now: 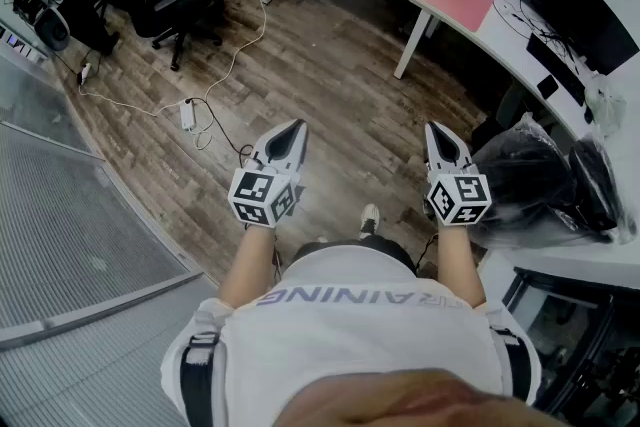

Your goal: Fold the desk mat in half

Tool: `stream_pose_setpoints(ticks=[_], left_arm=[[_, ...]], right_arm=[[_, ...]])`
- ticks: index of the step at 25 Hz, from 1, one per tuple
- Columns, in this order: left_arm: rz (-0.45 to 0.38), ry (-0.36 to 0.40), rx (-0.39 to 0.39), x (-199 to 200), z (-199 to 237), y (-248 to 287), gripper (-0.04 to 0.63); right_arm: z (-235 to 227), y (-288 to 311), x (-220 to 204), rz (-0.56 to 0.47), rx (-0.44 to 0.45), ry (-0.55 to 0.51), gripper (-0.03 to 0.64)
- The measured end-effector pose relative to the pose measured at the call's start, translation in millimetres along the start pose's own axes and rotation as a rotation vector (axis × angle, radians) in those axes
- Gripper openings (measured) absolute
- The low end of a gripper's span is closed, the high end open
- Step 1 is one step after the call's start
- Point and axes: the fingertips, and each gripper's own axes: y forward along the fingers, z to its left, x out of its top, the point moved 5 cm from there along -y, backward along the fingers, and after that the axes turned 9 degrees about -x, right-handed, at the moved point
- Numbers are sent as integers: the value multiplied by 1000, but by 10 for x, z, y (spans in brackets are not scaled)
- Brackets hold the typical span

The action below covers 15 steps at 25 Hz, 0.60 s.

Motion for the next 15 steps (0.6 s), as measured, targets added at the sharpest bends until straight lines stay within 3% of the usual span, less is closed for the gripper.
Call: stream_pose_setpoints(ticks=[15], left_arm=[[8, -9, 9, -4, 86, 91, 37]], right_arm=[[-63, 146, 14, 2, -10, -6, 23]])
